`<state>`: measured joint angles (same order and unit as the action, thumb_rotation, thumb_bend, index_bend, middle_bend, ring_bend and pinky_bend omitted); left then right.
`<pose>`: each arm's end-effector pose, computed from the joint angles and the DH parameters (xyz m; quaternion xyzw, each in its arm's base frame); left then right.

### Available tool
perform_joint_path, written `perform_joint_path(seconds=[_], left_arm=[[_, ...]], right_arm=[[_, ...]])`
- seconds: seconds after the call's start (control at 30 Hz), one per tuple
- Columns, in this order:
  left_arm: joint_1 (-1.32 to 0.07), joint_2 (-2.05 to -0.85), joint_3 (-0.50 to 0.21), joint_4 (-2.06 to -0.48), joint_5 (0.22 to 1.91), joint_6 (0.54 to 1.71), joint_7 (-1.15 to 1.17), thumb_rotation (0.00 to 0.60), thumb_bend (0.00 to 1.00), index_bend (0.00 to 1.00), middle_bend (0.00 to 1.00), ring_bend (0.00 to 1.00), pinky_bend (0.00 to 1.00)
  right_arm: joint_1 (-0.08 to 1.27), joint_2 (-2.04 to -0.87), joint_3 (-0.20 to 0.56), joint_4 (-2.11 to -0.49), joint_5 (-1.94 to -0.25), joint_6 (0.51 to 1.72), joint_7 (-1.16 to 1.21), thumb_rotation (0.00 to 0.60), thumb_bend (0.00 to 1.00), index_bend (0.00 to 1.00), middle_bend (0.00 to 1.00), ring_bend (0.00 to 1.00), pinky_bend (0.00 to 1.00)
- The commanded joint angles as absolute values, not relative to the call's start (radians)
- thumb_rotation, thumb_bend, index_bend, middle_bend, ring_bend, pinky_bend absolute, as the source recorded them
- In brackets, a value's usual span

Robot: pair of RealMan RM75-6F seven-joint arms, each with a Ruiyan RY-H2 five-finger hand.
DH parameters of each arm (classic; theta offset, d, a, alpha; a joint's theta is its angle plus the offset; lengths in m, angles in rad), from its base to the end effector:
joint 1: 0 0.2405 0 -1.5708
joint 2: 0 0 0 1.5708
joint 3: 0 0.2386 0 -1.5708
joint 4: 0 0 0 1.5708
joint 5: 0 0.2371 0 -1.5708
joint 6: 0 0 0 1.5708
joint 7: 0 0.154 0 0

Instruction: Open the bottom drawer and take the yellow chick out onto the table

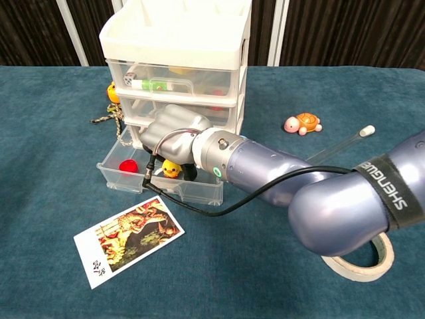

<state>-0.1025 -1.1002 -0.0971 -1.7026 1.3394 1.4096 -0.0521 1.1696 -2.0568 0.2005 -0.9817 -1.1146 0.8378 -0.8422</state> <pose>-0.3061 0.2053 0.1272 -0.5302 -0.4638 -0.3979 0.5878 0.0191 -0.3427 -0.1815 0.8668 -0.0501 0.3057 0.3907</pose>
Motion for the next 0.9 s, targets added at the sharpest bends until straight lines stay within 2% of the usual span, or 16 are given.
perform_joint_path(seconds=[0.03, 0.37, 0.9], left_arm=[[-0.102, -1.100, -0.097, -1.703, 1.339, 1.409, -0.053, 0.600, 0.46, 0.04, 0.00, 0.00, 0.00], [-0.102, -1.100, -0.097, -1.703, 1.340, 1.410, -0.055, 0.600, 0.46, 0.04, 0.00, 0.00, 0.00], [-0.102, -1.098, -0.097, -1.705, 1.339, 1.409, -0.060, 0.600, 0.46, 0.04, 0.00, 0.00, 0.00]], right_arm=[[1.169, -2.058, 0.201, -0.980, -1.117, 0.836, -0.844, 0.600, 0.25, 0.45, 1.00, 1.00, 1.00], [1.169, -2.062, 0.207, -0.977, -1.121, 0.828, -0.852, 0.600, 0.30, 0.49, 1.00, 1.00, 1.00], [1.165, -2.042, 0.232, -1.022, -1.132, 0.857, -0.861, 0.600, 0.32, 0.51, 1.00, 1.00, 1.00]])
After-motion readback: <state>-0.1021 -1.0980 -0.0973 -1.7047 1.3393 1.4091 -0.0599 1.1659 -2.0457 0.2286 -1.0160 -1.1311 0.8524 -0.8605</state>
